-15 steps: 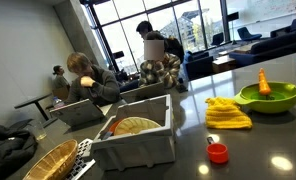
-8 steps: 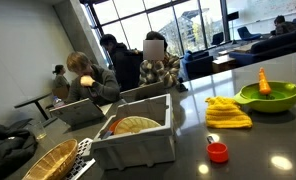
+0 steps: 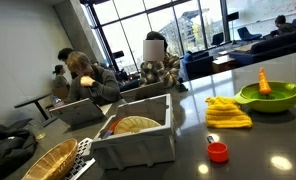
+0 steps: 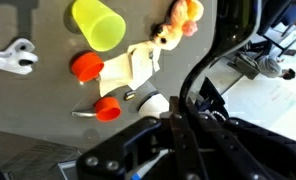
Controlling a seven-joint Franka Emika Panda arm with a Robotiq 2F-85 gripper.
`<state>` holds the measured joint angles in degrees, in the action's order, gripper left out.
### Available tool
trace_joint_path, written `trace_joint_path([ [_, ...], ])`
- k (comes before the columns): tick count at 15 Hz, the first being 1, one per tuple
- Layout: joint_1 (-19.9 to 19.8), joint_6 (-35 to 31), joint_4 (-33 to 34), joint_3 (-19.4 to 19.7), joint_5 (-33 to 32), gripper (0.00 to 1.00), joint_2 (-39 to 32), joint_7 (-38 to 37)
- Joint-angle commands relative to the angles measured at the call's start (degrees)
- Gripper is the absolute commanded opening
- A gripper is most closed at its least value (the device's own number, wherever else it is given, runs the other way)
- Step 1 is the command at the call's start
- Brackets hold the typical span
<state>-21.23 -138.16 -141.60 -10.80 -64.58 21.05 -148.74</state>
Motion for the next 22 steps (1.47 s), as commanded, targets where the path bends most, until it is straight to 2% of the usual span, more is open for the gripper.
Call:
trace_joint_path([
  [1,8.6,-1.3,-1.9,6.7,3.5,0.01,-6.0,4.4],
  [4,12.8,-1.3,-2.4,10.1,10.2,0.01,-9.8,13.2],
  [6,13.8,0.0,-2.4,10.9,14.1,0.01,-10.5,18.0],
  [9,13.6,1.9,-2.0,11.6,15.8,0.01,-10.7,20.6],
  [14,12.5,5.8,-1.2,12.2,12.7,0.01,-9.4,17.2],
  [17,13.4,12.5,1.4,13.0,17.4,0.01,-11.0,23.9],
  [22,13.8,19.4,4.5,13.3,23.9,0.01,-12.8,35.7],
])
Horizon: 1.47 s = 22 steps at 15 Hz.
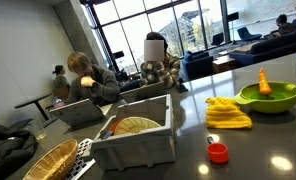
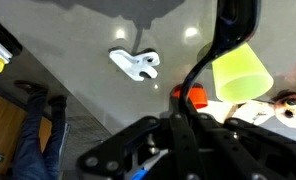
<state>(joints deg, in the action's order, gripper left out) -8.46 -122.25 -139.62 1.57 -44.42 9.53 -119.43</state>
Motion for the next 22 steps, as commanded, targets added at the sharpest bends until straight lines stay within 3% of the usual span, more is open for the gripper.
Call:
trace_joint_path([
  [1,1.0,4.7,3.1,0.8,4.4,0.01,-1.6,7.6],
  [10,1.7,6.6,8.9,0.7,12.8,0.01,-6.8,17.7],
  [16,2.4,5.5,15.1,1.3,17.7,0.01,-13.4,14.3],
  [22,2.6,1.8,15.9,3.3,16.2,0.01,-14.6,7.0],
])
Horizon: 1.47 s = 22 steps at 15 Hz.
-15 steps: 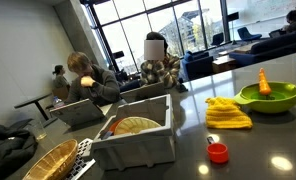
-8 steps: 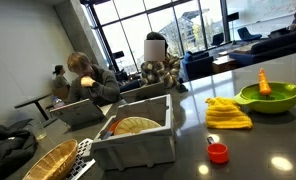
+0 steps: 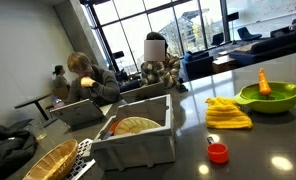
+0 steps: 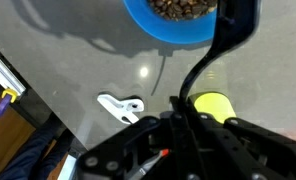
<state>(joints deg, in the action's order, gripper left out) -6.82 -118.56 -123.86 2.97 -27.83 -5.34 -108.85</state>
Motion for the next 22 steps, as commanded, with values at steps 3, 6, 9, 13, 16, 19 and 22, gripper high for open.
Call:
trace_joint_path([
  [3,0.8,-5.0,-0.9,3.1,-2.3,0.01,1.1,-7.9],
  [6,0.8,-7.5,-2.3,3.9,-5.2,0.01,1.9,-11.6],
  [9,1.1,-8.7,-5.4,3.7,-7.4,0.01,4.4,-12.7],
  [13,1.4,-9.9,-11.6,2.7,-8.6,0.01,9.8,-10.5],
  [16,0.9,-9.9,-14.1,2.1,-11.0,0.01,12.5,-13.9],
  [19,0.2,-10.6,-15.3,1.4,-17.1,0.01,14.1,-21.5],
  [22,0.7,-9.7,-15.4,1.3,-18.1,0.01,13.9,-20.5],
])
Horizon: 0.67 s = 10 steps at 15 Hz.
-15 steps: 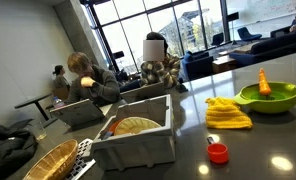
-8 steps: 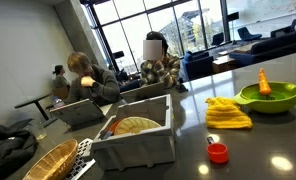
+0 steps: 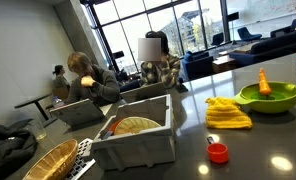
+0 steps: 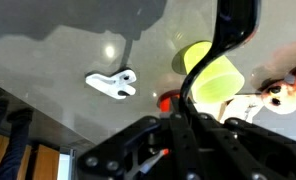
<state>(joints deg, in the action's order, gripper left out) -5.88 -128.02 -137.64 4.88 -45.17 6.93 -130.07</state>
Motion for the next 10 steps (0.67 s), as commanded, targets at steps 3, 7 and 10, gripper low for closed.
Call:
trace_joint_path([
  [3,0.7,1.3,-1.6,-0.4,5.6,0.01,0.4,13.7],
  [7,0.5,6.7,0.1,-1.1,9.7,0.01,-1.4,22.3],
  [10,0.4,8.9,0.8,-1.4,8.7,0.01,-1.9,21.6],
])
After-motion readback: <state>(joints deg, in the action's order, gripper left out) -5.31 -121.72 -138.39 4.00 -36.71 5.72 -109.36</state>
